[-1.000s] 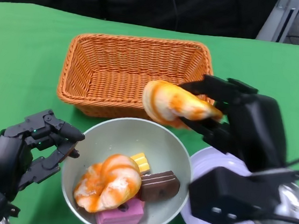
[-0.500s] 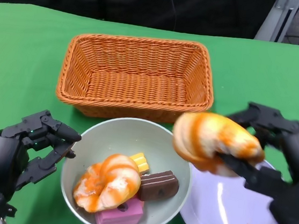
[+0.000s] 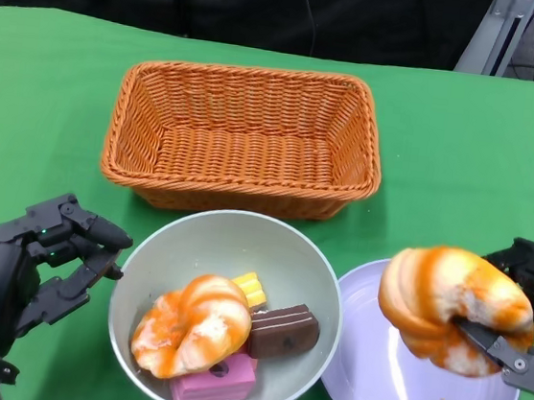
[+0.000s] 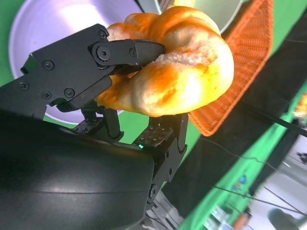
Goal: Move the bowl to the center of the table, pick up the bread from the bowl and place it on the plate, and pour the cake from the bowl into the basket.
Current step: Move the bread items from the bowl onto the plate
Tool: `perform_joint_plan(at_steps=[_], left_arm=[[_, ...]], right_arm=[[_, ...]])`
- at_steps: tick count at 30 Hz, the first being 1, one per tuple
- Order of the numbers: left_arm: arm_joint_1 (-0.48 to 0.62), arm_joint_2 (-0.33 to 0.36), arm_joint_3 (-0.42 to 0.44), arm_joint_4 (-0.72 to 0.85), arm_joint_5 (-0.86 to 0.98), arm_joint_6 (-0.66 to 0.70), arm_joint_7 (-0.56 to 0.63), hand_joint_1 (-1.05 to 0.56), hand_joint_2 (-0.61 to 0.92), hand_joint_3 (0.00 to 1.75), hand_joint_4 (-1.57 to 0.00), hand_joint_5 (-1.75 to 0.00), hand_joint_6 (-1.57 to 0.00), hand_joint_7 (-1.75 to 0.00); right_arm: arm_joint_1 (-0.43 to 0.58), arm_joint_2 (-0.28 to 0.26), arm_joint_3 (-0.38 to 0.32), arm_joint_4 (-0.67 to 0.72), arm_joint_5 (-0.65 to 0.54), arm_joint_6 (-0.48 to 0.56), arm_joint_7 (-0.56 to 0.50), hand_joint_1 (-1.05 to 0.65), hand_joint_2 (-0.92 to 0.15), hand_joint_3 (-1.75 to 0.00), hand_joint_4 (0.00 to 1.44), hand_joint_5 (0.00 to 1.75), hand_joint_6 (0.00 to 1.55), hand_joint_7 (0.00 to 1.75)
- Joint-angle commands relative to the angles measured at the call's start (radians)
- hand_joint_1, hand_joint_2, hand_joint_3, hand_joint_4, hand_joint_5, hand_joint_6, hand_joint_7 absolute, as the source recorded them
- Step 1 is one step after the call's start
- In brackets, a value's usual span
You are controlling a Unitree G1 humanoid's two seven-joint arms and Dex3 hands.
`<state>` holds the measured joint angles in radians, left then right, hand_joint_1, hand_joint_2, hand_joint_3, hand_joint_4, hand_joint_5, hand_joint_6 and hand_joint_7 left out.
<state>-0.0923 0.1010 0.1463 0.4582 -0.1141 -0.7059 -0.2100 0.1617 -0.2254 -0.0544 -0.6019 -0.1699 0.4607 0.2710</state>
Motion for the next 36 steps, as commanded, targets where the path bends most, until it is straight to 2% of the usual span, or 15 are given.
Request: perform_joint_plan(at_steps=[1, 7, 16, 28, 32, 35, 36], left_arm=[[-0.006, 0.020, 0.009, 0.007, -0.006, -0.006, -0.002, -0.13, 0.92, 0.34, -0.75, -1.37, -0.83, -1.01], [-0.006, 0.021, 0.007, 0.010, 0.003, -0.016, 0.002, -0.13, 0.92, 0.33, -0.74, -1.38, -0.82, -1.01], [-0.002, 0.024, 0.005, 0.007, 0.011, -0.021, 0.004, -0.13, 0.92, 0.33, -0.74, -1.38, -0.82, -1.01], [-0.003, 0.022, 0.007, 0.016, 0.035, -0.032, 0.017, -0.13, 0.92, 0.33, -0.74, -1.36, -0.82, -0.99], [-0.003, 0.019, 0.008, 0.017, 0.031, -0.033, 0.014, -0.13, 0.92, 0.33, -0.74, -1.36, -0.82, -0.99], [-0.005, 0.021, 0.008, 0.022, 0.033, -0.042, 0.014, -0.12, 0.92, 0.34, -0.74, -1.36, -0.82, -0.99], [-0.004, 0.021, 0.008, 0.021, 0.036, -0.042, 0.016, -0.12, 0.92, 0.34, -0.74, -1.36, -0.82, -0.99]], right_arm=[[-0.016, -0.054, 0.012, 0.007, 0.001, 0.113, 0.036, -0.16, -0.90, -0.38, 0.70, 1.55, 0.69, 1.21], [-0.056, -0.095, 0.036, 0.035, 0.032, 0.249, 0.088, -0.10, -0.92, -0.37, 0.67, 1.64, 0.66, 1.26], [-0.109, -0.146, 0.106, 0.099, 0.032, 0.362, 0.113, -0.09, -0.92, -0.36, 0.66, 1.69, 0.67, 1.29], [-0.164, -0.173, 0.173, 0.209, 0.036, 0.385, 0.115, -0.10, -0.92, -0.37, 0.68, 1.70, 0.66, 1.33], [-0.163, -0.177, 0.189, 0.222, 0.023, 0.362, 0.100, -0.10, -0.92, -0.37, 0.69, 1.67, 0.67, 1.31], [-0.146, -0.199, 0.219, 0.205, -0.019, 0.315, 0.079, -0.12, -0.92, -0.37, 0.67, 1.59, 0.68, 1.19], [-0.137, -0.213, 0.239, 0.194, -0.051, 0.288, 0.066, -0.15, -0.92, -0.34, 0.68, 1.44, 0.70, 1.00]])
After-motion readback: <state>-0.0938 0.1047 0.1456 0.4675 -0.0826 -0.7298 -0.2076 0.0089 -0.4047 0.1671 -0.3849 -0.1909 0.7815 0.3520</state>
